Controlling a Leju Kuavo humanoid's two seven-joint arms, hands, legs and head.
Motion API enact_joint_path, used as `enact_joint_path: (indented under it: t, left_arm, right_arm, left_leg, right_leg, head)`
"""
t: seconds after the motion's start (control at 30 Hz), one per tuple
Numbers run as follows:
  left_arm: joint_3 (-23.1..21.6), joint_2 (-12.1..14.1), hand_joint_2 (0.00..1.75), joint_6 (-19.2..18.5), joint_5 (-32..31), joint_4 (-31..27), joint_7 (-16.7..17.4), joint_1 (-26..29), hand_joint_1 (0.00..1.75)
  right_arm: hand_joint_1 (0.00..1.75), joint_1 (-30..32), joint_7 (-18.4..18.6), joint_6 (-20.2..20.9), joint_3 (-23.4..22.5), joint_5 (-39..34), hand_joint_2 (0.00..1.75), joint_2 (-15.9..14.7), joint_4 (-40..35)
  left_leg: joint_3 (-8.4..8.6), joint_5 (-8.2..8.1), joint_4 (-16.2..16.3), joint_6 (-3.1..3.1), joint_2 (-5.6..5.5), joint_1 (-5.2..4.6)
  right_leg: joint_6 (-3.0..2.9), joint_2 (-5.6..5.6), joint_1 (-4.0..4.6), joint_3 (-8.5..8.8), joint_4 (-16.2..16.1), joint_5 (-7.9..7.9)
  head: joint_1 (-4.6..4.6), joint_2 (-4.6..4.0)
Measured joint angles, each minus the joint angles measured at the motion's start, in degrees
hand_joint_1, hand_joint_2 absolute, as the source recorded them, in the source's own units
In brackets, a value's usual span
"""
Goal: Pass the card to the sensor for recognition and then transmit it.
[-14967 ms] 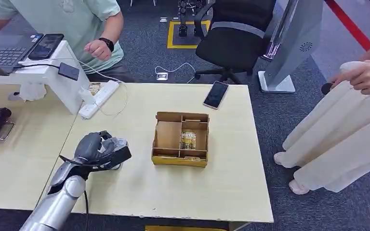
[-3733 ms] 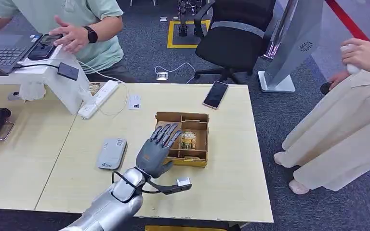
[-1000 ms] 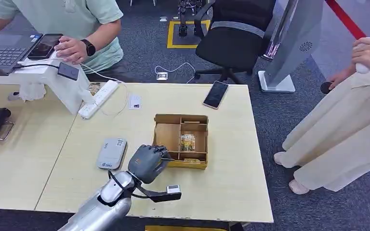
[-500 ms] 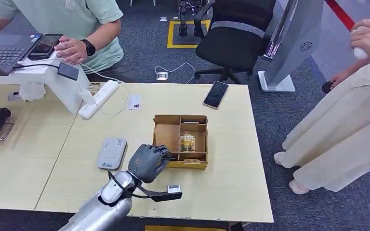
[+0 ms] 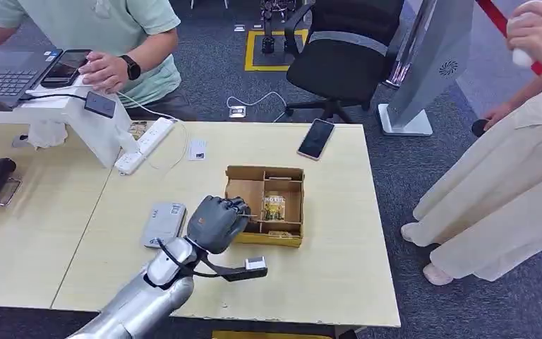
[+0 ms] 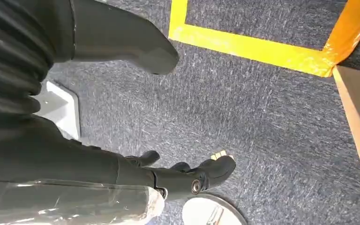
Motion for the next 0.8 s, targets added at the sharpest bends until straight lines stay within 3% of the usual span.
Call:
enact_joint_path:
  t: [0.4,0.6,0.8]
  left_arm:
    - [0.9,0.0,1.75,1.6,0.4,-1.0,0.6,-1.5,1.75]
    - [3.9,-0.1,1.75,4.9,0.1,-1.0,1.1,-3.8,1.75]
    - [6.9,-0.1,1.75,5.8,0.1,-1.0,1.2,-6.1,1.75]
  right_arm:
    - [0.0,0.1,0.0,0.0,0.2,-0.1,1.75,-0.1,0.0]
    - [0.0,0.1,0.1,0.0,0.2,0.0,1.75,-0.1,0.0]
    - [0.0,0.2,0.2,-0.1,0.3,0.0,1.75,-0.1,0.0]
  left_leg:
    - [0.0,0.0,0.0,0.0,0.01,0.0]
    - [0.0,0.0,0.0,0.0,0.0,0.0]
    - [0.0,0.0,0.0,0.0,0.0,0.0]
  right_leg:
    - [0.0,0.01,0.0,0.0,0.0,0.0]
    - [0.0,0.0,0.0,0.0,0.0,0.0]
    - [-0.01,0.01,0.0,0.0,0.0,0.01]
  head:
    - [0.0,0.0]
    - [0.0,0.0]
    - [0.0,0.0]
